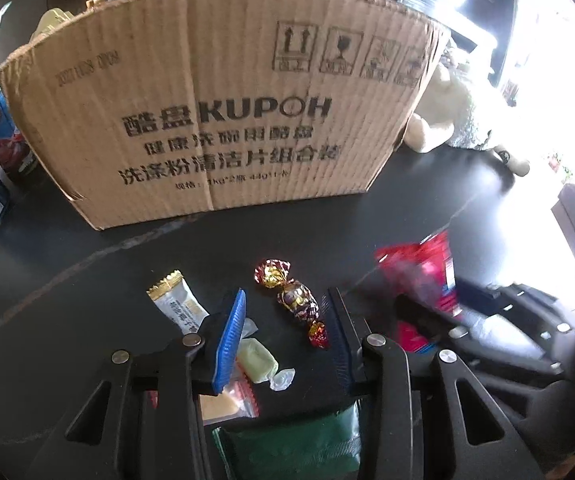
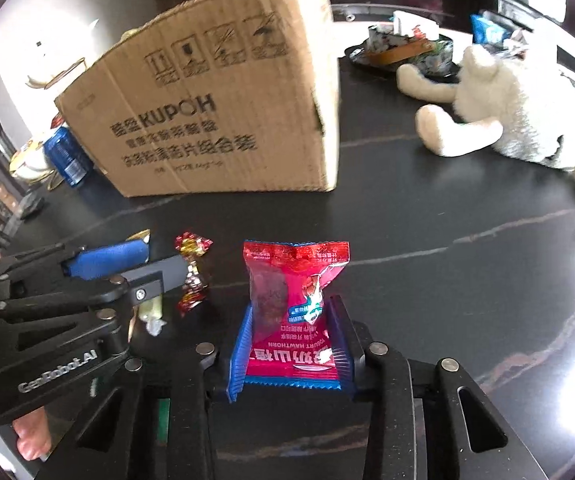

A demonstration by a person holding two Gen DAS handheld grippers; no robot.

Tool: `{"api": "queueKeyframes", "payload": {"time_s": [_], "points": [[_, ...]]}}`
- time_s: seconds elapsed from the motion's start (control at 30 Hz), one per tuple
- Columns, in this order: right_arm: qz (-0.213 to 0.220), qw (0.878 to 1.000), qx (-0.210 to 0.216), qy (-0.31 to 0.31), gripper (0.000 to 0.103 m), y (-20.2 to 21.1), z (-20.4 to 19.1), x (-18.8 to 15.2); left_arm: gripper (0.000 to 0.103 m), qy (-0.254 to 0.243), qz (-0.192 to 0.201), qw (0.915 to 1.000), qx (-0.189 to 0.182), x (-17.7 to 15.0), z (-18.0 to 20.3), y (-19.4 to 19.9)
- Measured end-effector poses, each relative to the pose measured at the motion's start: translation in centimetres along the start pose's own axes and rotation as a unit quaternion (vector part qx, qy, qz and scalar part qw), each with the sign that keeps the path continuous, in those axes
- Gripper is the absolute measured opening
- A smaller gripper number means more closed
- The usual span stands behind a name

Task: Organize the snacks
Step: 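Grasp the gold-wrapped candy with the left tool while the right tool lifts the pink bag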

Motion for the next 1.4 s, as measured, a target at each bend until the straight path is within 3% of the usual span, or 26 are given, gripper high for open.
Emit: {"api": "queueKeyframes", "payload": {"time_s": [0.1,0.67,1.07,1.4], "points": [[0.021,1.0,-0.023,0.002,0.037,0.9,0.9,0.5,0.036,-0.003,-0.004,1.0,0.0,-0.3,0.6,-0.8],[0.012,1.0,-0.005,-0.02,0.037,-0.1,0.7,0.4,0.021,0.0,-0.013,0.9999,0.009,-0.4,0.8,-2.3],[0.011,0.999,0.011,-0.038,0.037,0.6,-0.2,0.7,0.021,-0.002,0.022,0.9997,0.004,0.0,-0.4,2.4],[0.039,0.999,0.015,-0.016,0.037,3.4,-3.2,3.5,0.021,0.004,0.065,0.9979,0.001,2.5,-2.0,7.1]]}}
Point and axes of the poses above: each gripper's, at about its wrist camera, not at the fingertips, and y roughly against the way its jaws point, z to its right, x to its top, the point moved 7 cm from there along -y, roughly the way its jaws point, and after that the axes turned 10 degrees about z, right-handed, at the moved point
